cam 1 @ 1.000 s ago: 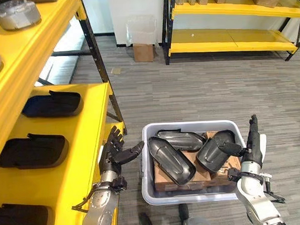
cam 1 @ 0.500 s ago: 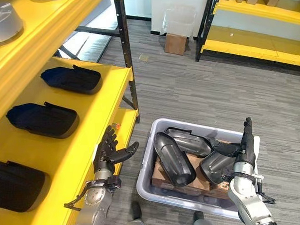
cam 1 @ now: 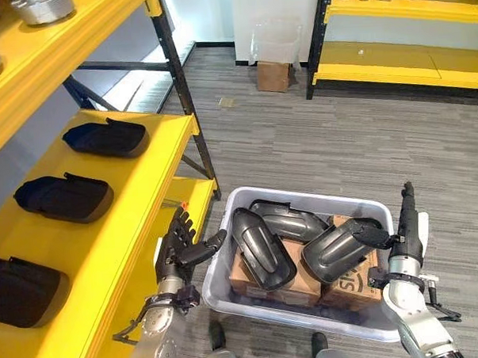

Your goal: Move parts from the plastic box to the shelf.

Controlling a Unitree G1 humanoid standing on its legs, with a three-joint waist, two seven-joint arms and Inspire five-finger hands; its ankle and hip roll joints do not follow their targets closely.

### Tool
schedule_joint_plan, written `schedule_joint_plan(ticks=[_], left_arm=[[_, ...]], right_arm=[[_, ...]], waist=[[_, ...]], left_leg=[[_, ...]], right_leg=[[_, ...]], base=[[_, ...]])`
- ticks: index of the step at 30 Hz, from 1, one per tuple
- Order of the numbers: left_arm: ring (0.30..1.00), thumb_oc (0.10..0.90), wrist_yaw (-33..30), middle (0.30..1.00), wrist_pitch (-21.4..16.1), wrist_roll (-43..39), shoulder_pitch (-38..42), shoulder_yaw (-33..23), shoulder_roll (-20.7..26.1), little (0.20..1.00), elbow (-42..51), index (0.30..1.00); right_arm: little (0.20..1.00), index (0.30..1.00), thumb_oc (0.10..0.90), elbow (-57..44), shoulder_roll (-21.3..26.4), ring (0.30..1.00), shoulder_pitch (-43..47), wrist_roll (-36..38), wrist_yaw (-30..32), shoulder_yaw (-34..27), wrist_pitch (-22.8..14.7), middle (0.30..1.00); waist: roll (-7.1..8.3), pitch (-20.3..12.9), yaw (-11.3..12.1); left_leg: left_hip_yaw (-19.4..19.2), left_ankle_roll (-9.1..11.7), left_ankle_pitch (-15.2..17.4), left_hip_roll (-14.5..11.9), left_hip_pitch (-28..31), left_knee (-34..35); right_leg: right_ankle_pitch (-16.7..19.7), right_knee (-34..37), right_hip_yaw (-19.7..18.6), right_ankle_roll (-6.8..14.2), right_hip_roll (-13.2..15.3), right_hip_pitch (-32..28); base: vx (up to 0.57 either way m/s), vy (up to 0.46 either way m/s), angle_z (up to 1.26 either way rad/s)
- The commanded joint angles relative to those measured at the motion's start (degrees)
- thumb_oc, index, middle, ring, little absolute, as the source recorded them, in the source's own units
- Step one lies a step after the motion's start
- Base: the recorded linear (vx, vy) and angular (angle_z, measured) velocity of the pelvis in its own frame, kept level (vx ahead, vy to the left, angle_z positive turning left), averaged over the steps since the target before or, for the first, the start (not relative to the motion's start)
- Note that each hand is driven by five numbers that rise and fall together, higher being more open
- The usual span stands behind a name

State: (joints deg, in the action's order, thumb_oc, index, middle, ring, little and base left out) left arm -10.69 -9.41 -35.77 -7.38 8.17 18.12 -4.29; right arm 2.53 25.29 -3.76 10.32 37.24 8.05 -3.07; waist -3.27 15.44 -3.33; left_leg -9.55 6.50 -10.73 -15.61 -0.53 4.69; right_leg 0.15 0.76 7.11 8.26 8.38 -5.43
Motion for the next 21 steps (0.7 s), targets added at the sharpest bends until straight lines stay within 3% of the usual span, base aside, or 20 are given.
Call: schedule_joint_plan(ticks=[1,6,15,16,21], left_arm=[[1.0,0.9,1.7,1.0,-6.2,-0.8,4.8,-3.9,2.3,1.0,3.6,1.0],[1.0,0.9,2.1,1.0,-6.7,-0.4,5.3,-3.9,1.9,1.0,1.8,1.0],[1.0,0.9,1.3,1.0,-5.7,1.9,7.3,-3.3,1.8,1.0,0.3,1.0],[1.0,0.9,9.4,1.0,-7.1,4.3,9.0,-3.8,1.9,1.0,-4.1,1.0],[1.0,0.9,9.5,1.0,-6.6,4.4,8.7,-3.7,2.1,1.0,-3.4,1.0]], right_arm=[[1.0,1.0,0.9,-4.2,0.9,1.0,6.3,-0.5,-0.9,-2.3,-3.9,1.0],[1.0,1.0,0.9,-3.7,1.4,1.0,6.8,4.4,-5.9,-2.1,-4.4,1.0],[1.0,1.0,0.9,-3.3,-1.6,1.0,5.2,9.7,-11.5,-1.2,-6.1,1.0],[1.0,1.0,0.9,0.8,-2.8,1.0,3.6,17.1,-37.6,-2.8,-11.6,1.0],[1.0,1.0,0.9,0.4,-2.5,1.0,4.1,17.7,-36.8,-2.5,-11.1,1.0]], waist=[[3.38,-3.2,-0.2],[2.41,-4.4,-1.7],[2.08,-5.5,-2.8],[3.7,-7.5,-3.2],[3.76,-7.8,-2.9]], left_leg=[[-1.0,1.4,6.3,-2.6,1.1,-4.6],[-2.9,2.1,5.4,-3.7,2.7,-2.7],[-3.2,1.4,7.9,-2.1,3.9,-4.3],[-8.0,-1.6,11.1,5.1,9.5,0.3],[-8.1,-1.5,11.0,5.0,9.6,0.3]], right_leg=[[-5.7,-6.5,3.1,-1.9,3.7,0.2],[-5.5,-6.3,3.1,-2.0,4.0,0.4],[-5.7,-7.4,2.6,-1.4,4.8,0.4],[0.8,3.5,6.5,-0.2,1.1,-1.4],[0.8,3.8,6.7,-0.3,1.1,-1.7]], base=[[-0.03,-0.062,-0.18],[0.0,-0.028,-0.19],[0.05,-0.009,-0.06],[0.04,-0.022,0.01],[0.0,0.0,0.0]])
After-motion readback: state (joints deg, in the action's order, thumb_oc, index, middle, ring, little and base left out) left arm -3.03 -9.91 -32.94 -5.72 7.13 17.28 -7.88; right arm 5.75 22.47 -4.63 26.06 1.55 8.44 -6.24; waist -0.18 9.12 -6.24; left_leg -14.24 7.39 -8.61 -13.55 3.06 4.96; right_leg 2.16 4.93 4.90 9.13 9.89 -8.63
